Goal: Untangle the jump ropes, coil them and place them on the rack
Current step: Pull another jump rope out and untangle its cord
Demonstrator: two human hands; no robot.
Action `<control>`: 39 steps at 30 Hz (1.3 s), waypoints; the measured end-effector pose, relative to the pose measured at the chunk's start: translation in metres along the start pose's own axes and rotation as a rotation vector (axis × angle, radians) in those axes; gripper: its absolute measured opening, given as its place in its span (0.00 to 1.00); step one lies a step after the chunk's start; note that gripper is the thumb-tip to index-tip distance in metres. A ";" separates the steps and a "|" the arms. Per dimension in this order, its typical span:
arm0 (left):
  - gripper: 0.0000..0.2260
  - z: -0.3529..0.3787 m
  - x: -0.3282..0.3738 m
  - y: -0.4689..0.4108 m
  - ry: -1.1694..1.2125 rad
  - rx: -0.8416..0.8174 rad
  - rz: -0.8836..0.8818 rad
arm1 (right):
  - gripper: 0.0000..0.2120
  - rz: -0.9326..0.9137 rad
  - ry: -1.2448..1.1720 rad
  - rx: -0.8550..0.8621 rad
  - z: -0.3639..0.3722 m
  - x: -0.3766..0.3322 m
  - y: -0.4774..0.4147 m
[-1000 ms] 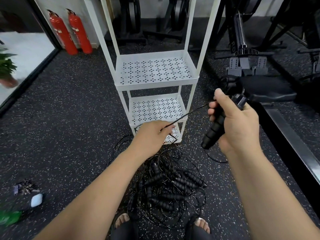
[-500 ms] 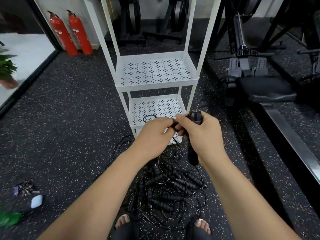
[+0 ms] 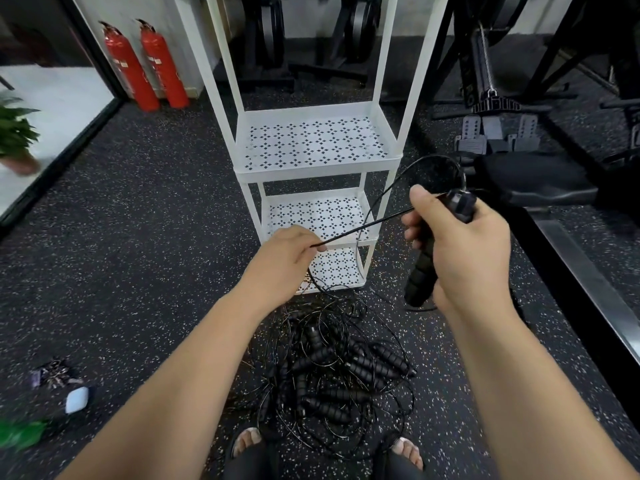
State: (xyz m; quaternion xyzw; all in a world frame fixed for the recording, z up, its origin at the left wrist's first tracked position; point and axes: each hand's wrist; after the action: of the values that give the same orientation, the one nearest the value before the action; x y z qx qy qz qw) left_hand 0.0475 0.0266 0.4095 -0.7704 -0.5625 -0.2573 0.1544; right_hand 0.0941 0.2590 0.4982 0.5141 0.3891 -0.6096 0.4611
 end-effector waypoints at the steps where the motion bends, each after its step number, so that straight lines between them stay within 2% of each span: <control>1: 0.13 0.000 0.001 0.000 0.008 -0.015 -0.006 | 0.08 -0.008 -0.008 0.009 -0.001 -0.001 0.000; 6: 0.13 0.000 0.014 0.004 0.009 -0.093 0.037 | 0.09 0.000 -0.099 0.002 -0.002 -0.001 0.000; 11: 0.12 0.003 0.033 0.006 0.002 -0.122 0.122 | 0.11 0.124 -0.163 -0.219 0.008 0.013 0.003; 13: 0.11 0.002 0.044 0.007 0.054 -0.119 0.146 | 0.11 0.126 -0.119 -0.292 0.012 0.020 0.005; 16: 0.12 -0.001 0.055 0.009 0.097 -0.138 0.134 | 0.10 0.096 0.078 -0.346 0.015 0.031 0.006; 20: 0.09 -0.001 0.053 0.011 0.140 -0.109 0.138 | 0.09 0.078 0.198 -0.293 0.016 0.038 0.007; 25: 0.11 -0.007 0.037 0.008 0.146 -0.007 0.172 | 0.10 0.033 0.253 -0.211 0.014 0.036 0.005; 31: 0.10 -0.017 0.019 0.006 0.171 0.018 0.080 | 0.12 0.006 0.146 -0.087 0.006 0.020 -0.001; 39: 0.11 -0.010 0.006 0.003 0.063 -0.085 0.033 | 0.12 -0.033 0.115 -0.091 0.007 0.008 0.003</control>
State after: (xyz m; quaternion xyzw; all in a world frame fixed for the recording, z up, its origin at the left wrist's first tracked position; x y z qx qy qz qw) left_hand 0.0495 0.0255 0.4213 -0.7771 -0.5329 -0.3027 0.1435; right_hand 0.0944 0.2501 0.4915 0.5204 0.4506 -0.5682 0.4508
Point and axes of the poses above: each hand's wrist, its own y-axis away from the middle knuckle, its own z-axis out of the palm, x = y × z, and after that the axes turned 7 degrees about -x, right-handed
